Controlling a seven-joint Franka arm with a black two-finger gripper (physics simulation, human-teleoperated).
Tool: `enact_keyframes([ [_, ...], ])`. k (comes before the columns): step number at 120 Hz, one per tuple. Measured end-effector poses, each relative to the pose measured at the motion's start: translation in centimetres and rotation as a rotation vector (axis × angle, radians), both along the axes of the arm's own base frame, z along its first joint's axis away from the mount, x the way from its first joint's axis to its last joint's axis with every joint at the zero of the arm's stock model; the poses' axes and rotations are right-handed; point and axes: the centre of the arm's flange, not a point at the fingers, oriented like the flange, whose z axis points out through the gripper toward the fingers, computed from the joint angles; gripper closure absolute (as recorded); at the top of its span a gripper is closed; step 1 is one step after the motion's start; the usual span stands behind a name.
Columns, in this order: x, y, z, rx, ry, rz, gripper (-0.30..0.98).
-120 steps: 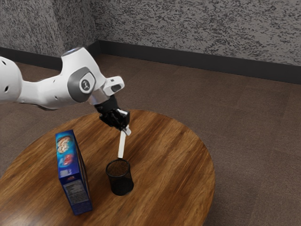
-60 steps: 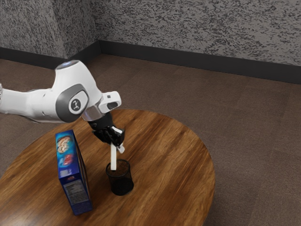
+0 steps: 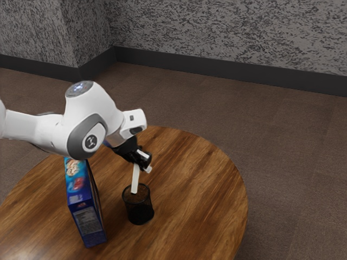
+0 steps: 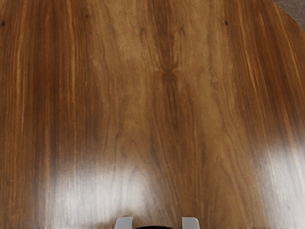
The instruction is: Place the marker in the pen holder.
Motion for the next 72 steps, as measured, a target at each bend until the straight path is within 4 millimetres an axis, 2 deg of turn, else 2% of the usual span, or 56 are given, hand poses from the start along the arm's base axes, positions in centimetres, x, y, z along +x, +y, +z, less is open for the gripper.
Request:
enact_keyframes([
  [20, -0.8, 0.0, -0.3, 0.013, -0.033, -0.003, 0.72],
  [49, -0.4, -0.3, 0.5, 0.011, -0.073, -0.01, 0.35],
  [52, 0.6, -0.4, 1.9, 0.016, -0.096, -0.019, 0.31],
  [54, 2.2, -0.4, 3.7, 0.021, -0.122, -0.026, 0.29],
  [63, 10.9, 1.0, 13.6, 0.069, -0.201, -0.029, 0.2],
  [68, 14.1, 2.7, 16.8, 0.103, -0.177, -0.013, 0.17],
  [72, 15.8, 4.9, 17.8, 0.129, -0.132, 0.012, 0.15],
])
